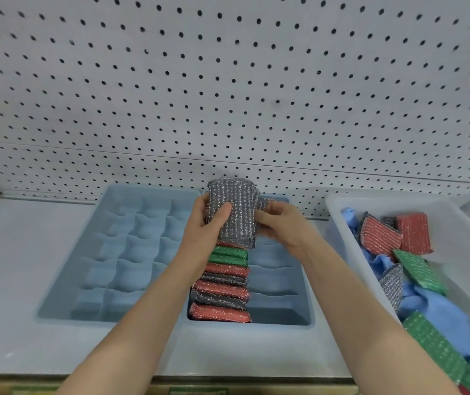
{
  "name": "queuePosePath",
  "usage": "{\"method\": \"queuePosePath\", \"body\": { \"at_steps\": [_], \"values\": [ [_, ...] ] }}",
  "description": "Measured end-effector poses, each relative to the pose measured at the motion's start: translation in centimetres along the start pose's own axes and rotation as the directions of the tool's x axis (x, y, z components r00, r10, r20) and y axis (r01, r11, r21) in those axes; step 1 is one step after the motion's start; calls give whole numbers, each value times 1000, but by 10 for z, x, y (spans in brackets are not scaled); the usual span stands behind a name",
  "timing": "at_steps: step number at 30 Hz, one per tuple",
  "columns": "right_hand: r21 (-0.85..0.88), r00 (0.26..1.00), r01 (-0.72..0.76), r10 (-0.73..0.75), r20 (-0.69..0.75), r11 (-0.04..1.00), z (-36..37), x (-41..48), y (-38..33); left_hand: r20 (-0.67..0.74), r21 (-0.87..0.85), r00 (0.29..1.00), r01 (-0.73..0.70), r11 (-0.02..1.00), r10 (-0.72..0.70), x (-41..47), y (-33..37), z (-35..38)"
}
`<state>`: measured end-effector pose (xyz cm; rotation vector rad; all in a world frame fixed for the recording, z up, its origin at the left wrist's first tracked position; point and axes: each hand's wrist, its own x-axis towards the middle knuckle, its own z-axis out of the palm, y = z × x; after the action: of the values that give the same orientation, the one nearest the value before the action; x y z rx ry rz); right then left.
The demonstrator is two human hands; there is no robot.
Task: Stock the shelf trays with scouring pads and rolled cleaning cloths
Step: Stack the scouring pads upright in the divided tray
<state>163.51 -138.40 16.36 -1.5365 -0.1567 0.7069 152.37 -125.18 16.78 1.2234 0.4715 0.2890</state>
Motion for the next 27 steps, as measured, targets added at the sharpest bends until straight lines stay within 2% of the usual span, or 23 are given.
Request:
{"method": "queuePosePath", "body": {
  "at_steps": [3, 5, 6, 7, 8, 9, 10, 12, 16, 19, 21, 22, 25, 27],
  "values": [
    [82, 1000, -17, 16, 20, 996, 2, -5, -7, -30, -26, 1000, -9, 1000, 8, 2, 0, -4],
    [94, 999, 0, 4, -51, 996, -5, -1, -13, -75, -55, 997, -23, 998, 19, 4, 0, -9],
    [62, 992, 32, -25, -124, 998, -12, 2, -16, -103, -68, 994, -34, 997, 27, 6, 1, -12],
    [-53, 973, 86, -96, -209, 995, -21, 5, -20, -132, -84, 991, -44, 995, 32, 7, 2, -14],
    [-258, 940, 144, -214, -268, 955, -32, 9, -23, -156, -102, 987, -55, 993, 39, 8, 3, -17],
    [-483, 906, 187, -340, -252, 855, -41, 12, -25, -173, -107, 984, -65, 992, 45, 9, 4, -20],
    [-660, 884, 226, -435, -170, 717, -46, 14, -27, -183, -102, 982, -68, 992, 48, 10, 4, -22],
    [-831, 880, 282, -475, 24, 480, -47, 17, -26, -190, -81, 981, -66, 995, 49, 11, 4, -24],
    [-961, 839, 247, -524, 148, 122, -34, 28, -17, -185, -69, 982, -55, 996, 41, 9, 0, -23],
    [-977, 881, 201, -424, 211, -69, -19, 38, -9, -194, -30, 980, -50, 998, 44, 8, -2, -25],
    [-966, 872, 202, -419, 251, -160, -13, 42, 3, -193, -20, 980, -53, 998, 48, 7, -3, -25],
    [-966, 855, 192, -454, 251, -173, -15, 46, 12, -192, -15, 980, -55, 998, 51, 7, -4, -26],
    [-986, 799, 163, -582, 152, -32, -26, 56, 30, -192, 11, 979, -60, 998, 61, 6, -5, -30],
    [-979, 794, 202, -592, 139, 40, -26, 57, 29, -187, 37, 981, -44, 998, 51, 5, -7, -32]
  ]
}}
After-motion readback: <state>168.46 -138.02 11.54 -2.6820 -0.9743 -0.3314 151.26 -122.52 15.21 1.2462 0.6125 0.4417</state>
